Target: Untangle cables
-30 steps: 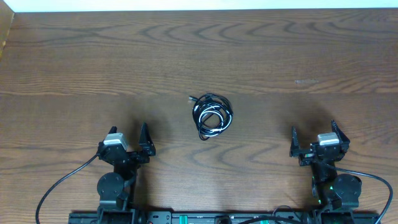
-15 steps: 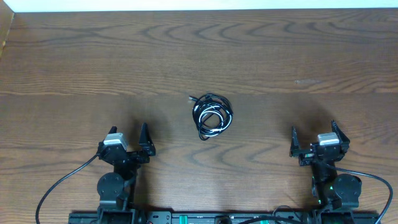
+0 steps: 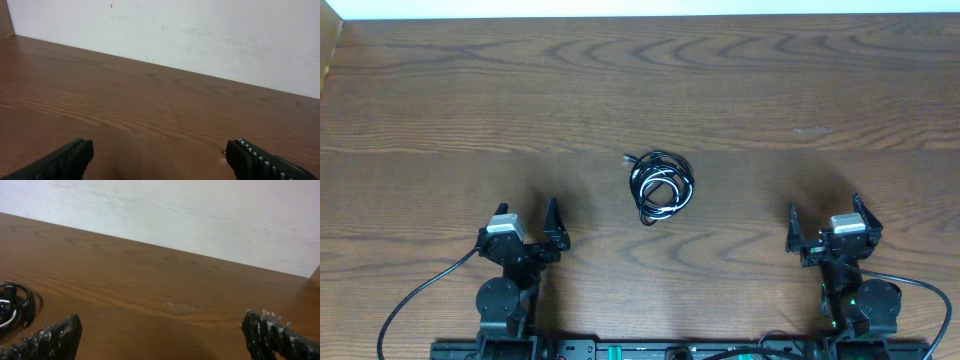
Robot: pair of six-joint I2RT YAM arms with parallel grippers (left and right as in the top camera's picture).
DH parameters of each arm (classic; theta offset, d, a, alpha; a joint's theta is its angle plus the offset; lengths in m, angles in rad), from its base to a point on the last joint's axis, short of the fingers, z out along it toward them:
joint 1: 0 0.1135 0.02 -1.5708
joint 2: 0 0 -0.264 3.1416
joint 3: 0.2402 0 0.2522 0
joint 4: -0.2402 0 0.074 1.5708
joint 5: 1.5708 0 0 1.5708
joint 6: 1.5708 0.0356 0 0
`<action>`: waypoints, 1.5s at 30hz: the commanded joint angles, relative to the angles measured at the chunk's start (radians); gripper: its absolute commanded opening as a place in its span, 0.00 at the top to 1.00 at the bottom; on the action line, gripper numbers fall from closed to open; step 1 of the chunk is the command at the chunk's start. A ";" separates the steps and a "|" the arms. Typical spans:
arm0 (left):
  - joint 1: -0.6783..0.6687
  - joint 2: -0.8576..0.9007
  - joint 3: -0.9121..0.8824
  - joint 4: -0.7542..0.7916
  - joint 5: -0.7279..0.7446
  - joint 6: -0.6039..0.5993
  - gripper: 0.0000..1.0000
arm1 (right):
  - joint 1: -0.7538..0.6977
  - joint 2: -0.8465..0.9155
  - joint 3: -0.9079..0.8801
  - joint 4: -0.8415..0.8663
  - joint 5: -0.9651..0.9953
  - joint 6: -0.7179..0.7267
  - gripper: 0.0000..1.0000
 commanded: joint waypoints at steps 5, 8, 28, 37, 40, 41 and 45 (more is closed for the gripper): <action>0.003 -0.006 -0.012 -0.049 -0.010 0.020 0.10 | -0.005 -0.005 -0.001 -0.003 -0.006 0.014 0.01; 0.003 -0.006 -0.012 -0.049 -0.010 0.020 0.10 | -0.005 -0.005 -0.001 -0.004 -0.006 0.014 0.01; 0.003 -0.006 0.010 -0.041 -0.015 0.020 0.10 | -0.005 -0.005 -0.001 0.035 0.000 0.037 0.01; 0.003 0.064 0.063 -0.051 -0.013 0.014 0.10 | -0.005 0.011 0.029 -0.007 0.077 0.116 0.01; 0.003 0.137 0.110 -0.055 -0.013 0.003 0.10 | -0.005 0.045 0.060 -0.041 0.077 0.116 0.01; 0.003 0.166 0.127 -0.055 -0.013 -0.004 0.10 | -0.005 0.066 0.074 -0.049 0.077 0.116 0.01; 0.003 0.304 0.218 -0.071 -0.011 -0.048 0.10 | -0.005 0.173 0.140 -0.061 0.077 0.117 0.01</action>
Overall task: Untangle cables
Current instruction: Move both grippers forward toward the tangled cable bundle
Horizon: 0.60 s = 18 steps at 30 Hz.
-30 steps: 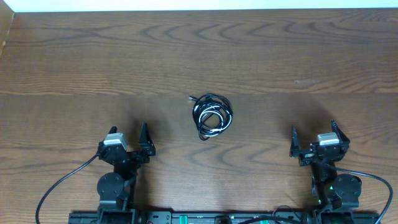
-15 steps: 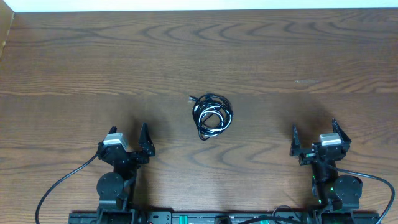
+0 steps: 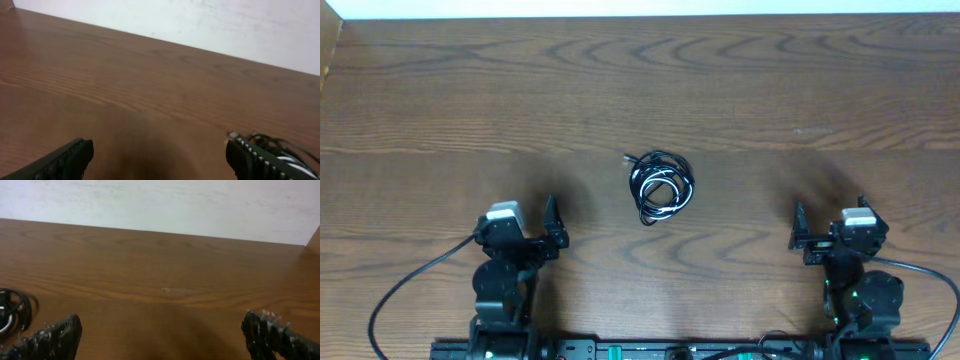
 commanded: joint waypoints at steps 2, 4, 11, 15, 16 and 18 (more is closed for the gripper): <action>0.003 0.127 0.123 -0.029 0.000 -0.039 0.10 | -0.005 0.118 0.100 -0.010 0.008 0.013 0.01; 0.003 0.169 0.166 -0.055 0.018 -0.039 0.10 | -0.005 0.182 0.143 -0.025 0.008 0.018 0.01; 0.003 0.254 0.356 -0.275 0.022 -0.043 0.10 | -0.005 0.425 0.316 -0.140 -0.004 0.044 0.01; 0.003 0.284 0.452 -0.434 0.022 -0.061 0.10 | -0.005 0.525 0.389 -0.215 -0.013 0.076 0.01; 0.003 0.290 0.467 -0.460 0.022 -0.061 0.10 | -0.005 0.542 0.404 -0.235 -0.020 0.076 0.01; 0.003 0.313 0.504 -0.521 0.022 -0.061 0.10 | -0.005 0.584 0.440 -0.286 -0.030 0.077 0.01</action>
